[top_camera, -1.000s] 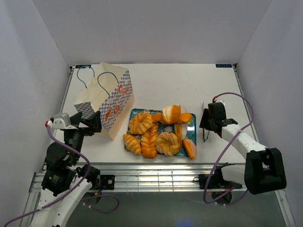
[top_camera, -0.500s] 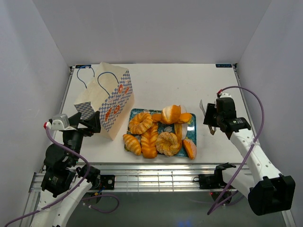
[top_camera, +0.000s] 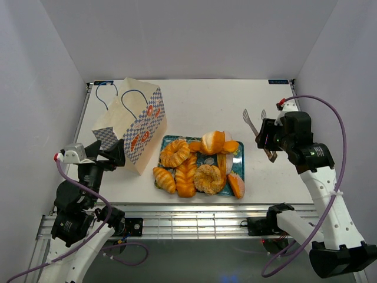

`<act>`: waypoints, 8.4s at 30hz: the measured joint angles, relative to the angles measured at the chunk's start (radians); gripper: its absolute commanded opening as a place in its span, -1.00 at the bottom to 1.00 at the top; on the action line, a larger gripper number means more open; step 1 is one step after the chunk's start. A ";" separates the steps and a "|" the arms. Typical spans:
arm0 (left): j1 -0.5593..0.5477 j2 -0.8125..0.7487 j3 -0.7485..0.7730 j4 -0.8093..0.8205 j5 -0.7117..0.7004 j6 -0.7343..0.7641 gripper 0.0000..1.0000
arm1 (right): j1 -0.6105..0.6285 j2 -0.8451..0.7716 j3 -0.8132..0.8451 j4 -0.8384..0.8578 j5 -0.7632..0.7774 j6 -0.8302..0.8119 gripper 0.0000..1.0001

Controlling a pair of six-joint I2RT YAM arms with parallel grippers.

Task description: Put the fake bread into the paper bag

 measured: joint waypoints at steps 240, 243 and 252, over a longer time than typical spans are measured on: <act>0.000 0.250 0.430 -0.050 -0.169 0.087 0.95 | 1.064 0.676 0.899 0.113 0.209 -0.208 -0.85; 0.000 0.246 0.433 -0.037 -0.169 0.091 0.95 | 1.029 0.680 0.893 0.146 0.188 -0.209 -0.85; 0.000 0.243 0.369 -0.015 -0.166 0.092 0.95 | 1.006 0.703 0.848 0.212 0.115 -0.208 -0.84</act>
